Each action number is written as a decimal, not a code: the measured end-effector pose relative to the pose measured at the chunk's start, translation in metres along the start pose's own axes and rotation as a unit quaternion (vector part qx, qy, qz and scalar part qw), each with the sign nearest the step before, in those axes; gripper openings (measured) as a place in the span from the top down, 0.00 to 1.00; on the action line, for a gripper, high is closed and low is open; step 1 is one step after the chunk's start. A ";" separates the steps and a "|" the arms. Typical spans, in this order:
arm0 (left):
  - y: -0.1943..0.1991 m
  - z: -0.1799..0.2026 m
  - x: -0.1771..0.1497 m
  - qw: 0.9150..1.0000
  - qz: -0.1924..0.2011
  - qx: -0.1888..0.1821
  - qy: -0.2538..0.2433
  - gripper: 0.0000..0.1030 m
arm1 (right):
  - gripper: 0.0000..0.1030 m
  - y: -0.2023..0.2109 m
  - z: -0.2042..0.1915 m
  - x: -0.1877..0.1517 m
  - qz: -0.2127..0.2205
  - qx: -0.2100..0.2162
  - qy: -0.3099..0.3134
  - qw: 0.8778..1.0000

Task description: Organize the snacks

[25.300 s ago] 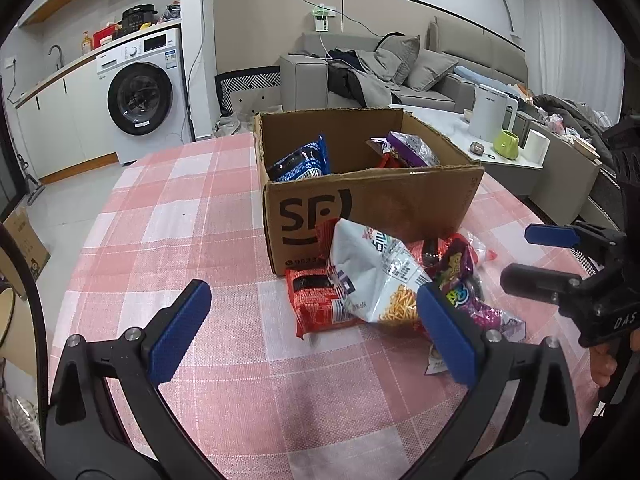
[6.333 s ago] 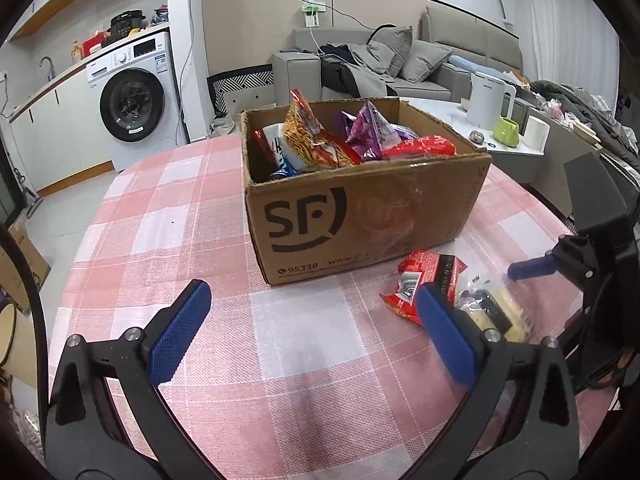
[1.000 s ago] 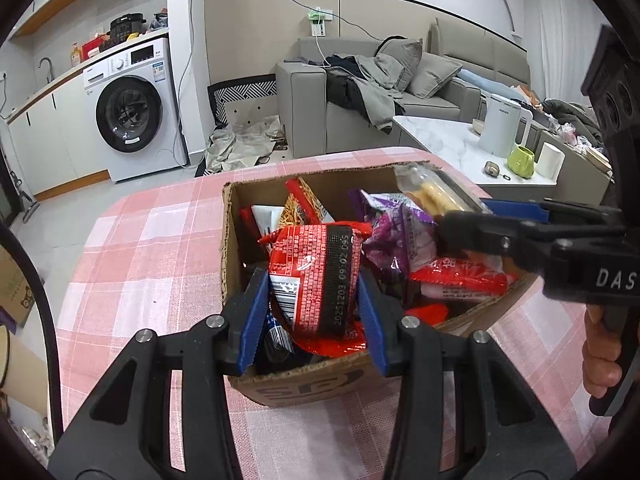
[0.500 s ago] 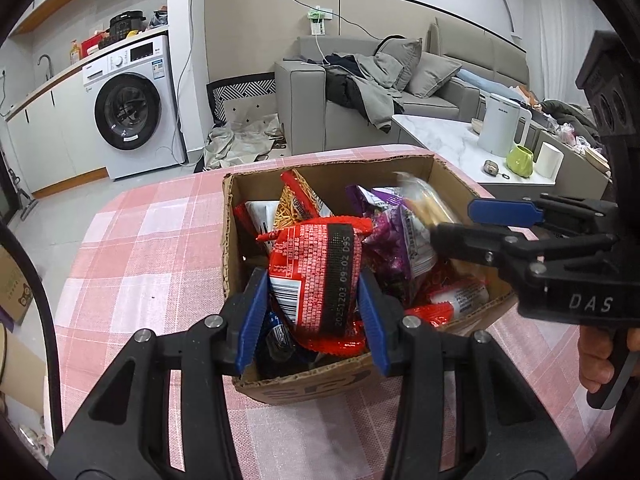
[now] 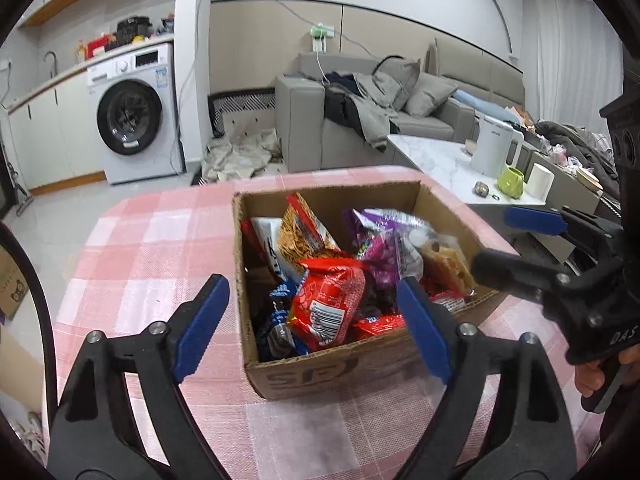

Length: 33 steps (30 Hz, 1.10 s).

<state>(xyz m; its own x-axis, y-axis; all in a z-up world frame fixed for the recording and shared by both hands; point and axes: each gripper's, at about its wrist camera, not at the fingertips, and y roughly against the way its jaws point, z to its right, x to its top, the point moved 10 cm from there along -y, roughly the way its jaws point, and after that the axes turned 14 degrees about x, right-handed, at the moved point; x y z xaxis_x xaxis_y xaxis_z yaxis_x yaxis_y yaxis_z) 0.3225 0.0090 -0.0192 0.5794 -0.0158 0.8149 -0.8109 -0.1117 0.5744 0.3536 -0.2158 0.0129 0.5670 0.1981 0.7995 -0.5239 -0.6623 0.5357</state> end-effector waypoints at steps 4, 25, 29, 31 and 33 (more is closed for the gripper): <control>0.016 -0.004 -0.002 1.000 0.008 -0.005 0.010 0.00 | 0.00 0.013 -0.004 -0.004 0.021 0.012 -0.012 1.000; 0.051 -0.018 -0.047 0.999 0.023 -0.012 0.044 0.00 | 0.00 0.027 -0.016 -0.051 0.100 0.024 -0.017 0.995; 0.049 -0.013 -0.053 0.999 0.036 -0.010 0.038 0.00 | 0.00 0.026 -0.016 -0.056 0.106 0.022 -0.013 0.994; 0.049 -0.012 -0.053 0.998 0.043 -0.010 0.038 0.00 | 0.00 0.028 -0.015 -0.057 0.114 0.016 -0.009 0.993; 0.050 -0.013 -0.055 0.998 0.051 -0.006 0.039 0.00 | 0.00 0.029 -0.017 -0.057 0.121 0.017 -0.004 0.992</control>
<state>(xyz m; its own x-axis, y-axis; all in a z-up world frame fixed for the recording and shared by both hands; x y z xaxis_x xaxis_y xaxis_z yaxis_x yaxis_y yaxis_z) 0.2487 0.0174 -0.0345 0.4859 0.0515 0.8725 -0.8665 -0.1021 0.4886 0.2950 -0.2338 -0.0130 0.4321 0.0244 0.9015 -0.6244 -0.7132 0.3186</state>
